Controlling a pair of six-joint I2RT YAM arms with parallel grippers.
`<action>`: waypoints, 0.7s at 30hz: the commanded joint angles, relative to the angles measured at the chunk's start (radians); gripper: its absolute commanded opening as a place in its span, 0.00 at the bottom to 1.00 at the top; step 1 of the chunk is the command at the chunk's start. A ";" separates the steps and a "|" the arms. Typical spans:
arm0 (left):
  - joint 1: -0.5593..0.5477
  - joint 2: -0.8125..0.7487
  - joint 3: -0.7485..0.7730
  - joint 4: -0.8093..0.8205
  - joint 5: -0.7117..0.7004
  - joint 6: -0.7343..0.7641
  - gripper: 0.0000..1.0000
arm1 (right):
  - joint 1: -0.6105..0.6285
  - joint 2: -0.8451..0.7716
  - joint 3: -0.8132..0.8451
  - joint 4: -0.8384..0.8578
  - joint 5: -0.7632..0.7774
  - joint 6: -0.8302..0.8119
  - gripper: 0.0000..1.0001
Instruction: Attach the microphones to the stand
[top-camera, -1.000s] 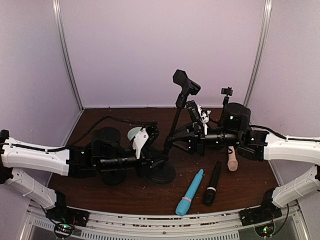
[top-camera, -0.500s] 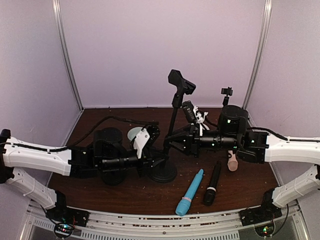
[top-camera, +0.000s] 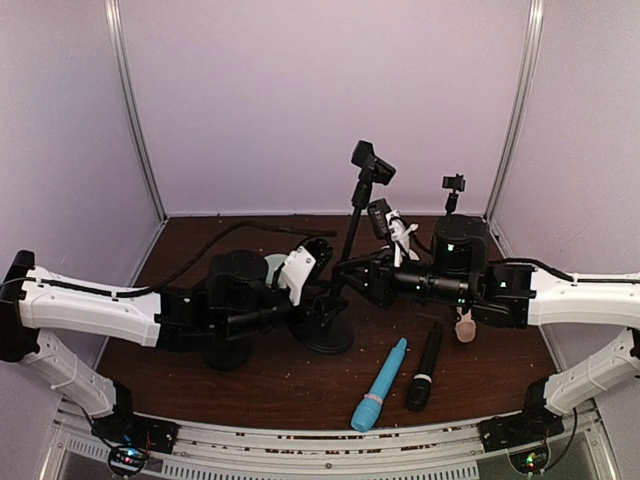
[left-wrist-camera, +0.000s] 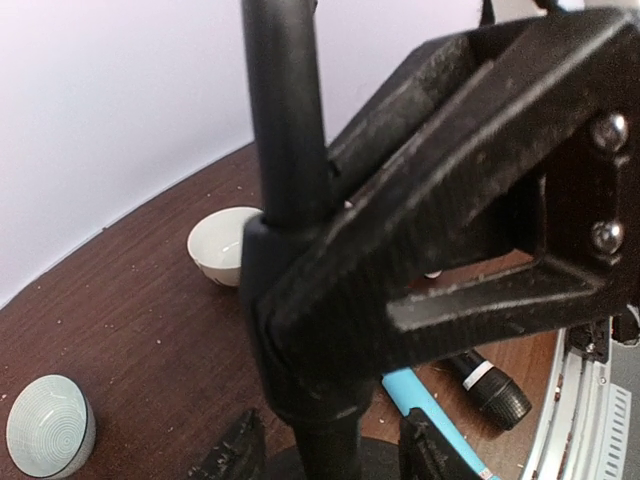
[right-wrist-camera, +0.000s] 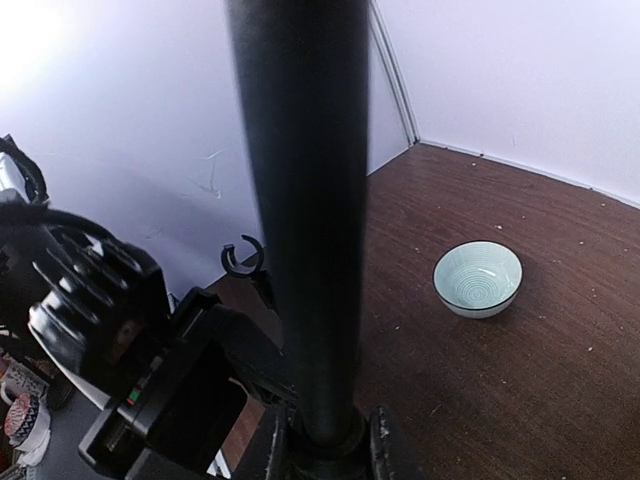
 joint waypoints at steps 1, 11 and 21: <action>-0.002 0.040 0.041 0.031 -0.067 0.025 0.47 | 0.005 -0.040 0.021 0.087 0.084 0.031 0.00; -0.002 0.046 0.024 0.071 -0.110 0.037 0.29 | 0.013 -0.005 0.012 0.120 0.081 0.116 0.00; -0.001 0.047 0.003 0.087 -0.137 0.054 0.33 | 0.042 0.033 0.008 0.164 0.097 0.149 0.00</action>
